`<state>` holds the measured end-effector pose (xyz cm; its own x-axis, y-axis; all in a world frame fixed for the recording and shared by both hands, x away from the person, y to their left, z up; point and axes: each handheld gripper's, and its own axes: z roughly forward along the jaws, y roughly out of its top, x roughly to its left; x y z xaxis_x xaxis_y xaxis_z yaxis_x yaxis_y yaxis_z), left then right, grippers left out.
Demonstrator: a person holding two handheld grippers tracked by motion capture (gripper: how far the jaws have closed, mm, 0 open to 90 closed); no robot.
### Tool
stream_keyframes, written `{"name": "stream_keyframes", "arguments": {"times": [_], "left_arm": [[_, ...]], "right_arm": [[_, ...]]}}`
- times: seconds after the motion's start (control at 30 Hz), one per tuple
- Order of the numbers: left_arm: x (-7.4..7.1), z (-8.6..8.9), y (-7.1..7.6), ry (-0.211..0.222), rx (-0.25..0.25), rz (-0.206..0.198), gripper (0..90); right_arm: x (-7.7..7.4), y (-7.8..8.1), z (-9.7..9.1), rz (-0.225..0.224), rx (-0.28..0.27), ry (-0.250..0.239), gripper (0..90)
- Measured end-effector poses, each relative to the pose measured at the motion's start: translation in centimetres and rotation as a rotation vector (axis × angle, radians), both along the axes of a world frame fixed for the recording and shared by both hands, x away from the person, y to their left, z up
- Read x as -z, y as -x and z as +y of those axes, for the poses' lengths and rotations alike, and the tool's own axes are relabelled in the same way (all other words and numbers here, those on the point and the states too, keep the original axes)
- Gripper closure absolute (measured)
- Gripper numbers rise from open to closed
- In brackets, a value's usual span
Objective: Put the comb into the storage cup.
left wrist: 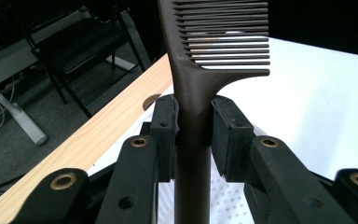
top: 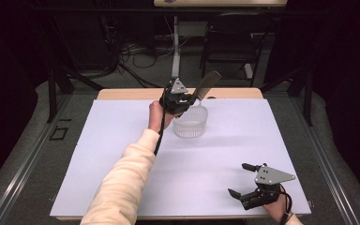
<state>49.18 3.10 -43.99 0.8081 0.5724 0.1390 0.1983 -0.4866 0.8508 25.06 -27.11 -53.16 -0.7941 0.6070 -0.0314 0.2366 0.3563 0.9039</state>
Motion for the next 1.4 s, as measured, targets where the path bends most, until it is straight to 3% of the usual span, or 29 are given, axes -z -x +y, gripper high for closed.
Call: {"name": "stream_keyframes", "arguments": {"times": [0.67, 1.4], "left_arm": [[1.2, -0.1, -0.3, -0.014, 0.018, 0.027, 71.9], [1.8, -0.5, -0.2, -0.073, 0.045, 0.038, 71.8]], "right_arm": [[0.0, 0.0, 0.0, 0.001, 0.0, -0.001, 0.1], [0.0, 0.0, 0.0, 0.0, 0.0, -0.003, 0.2]]}}
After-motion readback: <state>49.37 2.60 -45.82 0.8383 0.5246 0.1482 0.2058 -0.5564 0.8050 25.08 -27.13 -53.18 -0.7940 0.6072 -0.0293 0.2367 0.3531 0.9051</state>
